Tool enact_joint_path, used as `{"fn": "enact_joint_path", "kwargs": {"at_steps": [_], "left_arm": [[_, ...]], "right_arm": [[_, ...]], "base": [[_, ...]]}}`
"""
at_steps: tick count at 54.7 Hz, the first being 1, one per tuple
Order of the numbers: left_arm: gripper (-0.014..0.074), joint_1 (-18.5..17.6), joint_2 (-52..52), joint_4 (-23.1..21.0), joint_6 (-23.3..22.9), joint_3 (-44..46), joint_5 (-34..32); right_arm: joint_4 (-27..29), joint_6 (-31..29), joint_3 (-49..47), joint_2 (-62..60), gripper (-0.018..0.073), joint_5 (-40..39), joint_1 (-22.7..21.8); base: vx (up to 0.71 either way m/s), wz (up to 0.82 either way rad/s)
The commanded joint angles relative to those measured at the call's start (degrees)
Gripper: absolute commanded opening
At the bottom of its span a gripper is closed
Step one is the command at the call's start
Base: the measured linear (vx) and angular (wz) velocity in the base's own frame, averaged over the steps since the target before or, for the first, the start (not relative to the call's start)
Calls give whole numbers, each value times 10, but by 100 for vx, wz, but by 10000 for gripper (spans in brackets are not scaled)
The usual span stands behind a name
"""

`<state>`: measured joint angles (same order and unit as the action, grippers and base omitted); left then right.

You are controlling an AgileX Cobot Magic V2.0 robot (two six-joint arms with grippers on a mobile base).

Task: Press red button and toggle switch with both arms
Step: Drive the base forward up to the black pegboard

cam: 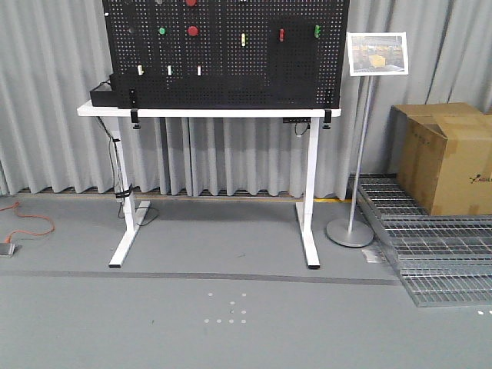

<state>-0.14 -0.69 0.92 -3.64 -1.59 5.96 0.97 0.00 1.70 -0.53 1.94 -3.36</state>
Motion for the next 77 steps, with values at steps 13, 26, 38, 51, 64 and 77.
{"fn": "enact_joint_path", "kwargs": {"at_steps": [13,26,38,51,64,77], "left_arm": [[2,-3,-7,-4,-5,-7,-46],[2,-3,-7,-4,-5,-7,-46],[2,-3,-7,-4,-5,-7,-46],[2,-3,-7,-4,-5,-7,-46],[2,-3,-7,-4,-5,-7,-46],[2,-3,-7,-4,-5,-7,-46]], "right_arm": [[-1,-4,3,-7,0,-44,-3],[-1,-4,3,-7,0,-44,-3],[-1,-4,3,-7,0,-44,-3],[-1,-4,3,-7,0,-44,-3],[-1,-4,3,-7,0,-44,-3],[-1,-4,3,-7,0,-44,-3]], "base": [[0,0],[0,0],[1,1],[7,1],[16,-5],[21,-3]]}}
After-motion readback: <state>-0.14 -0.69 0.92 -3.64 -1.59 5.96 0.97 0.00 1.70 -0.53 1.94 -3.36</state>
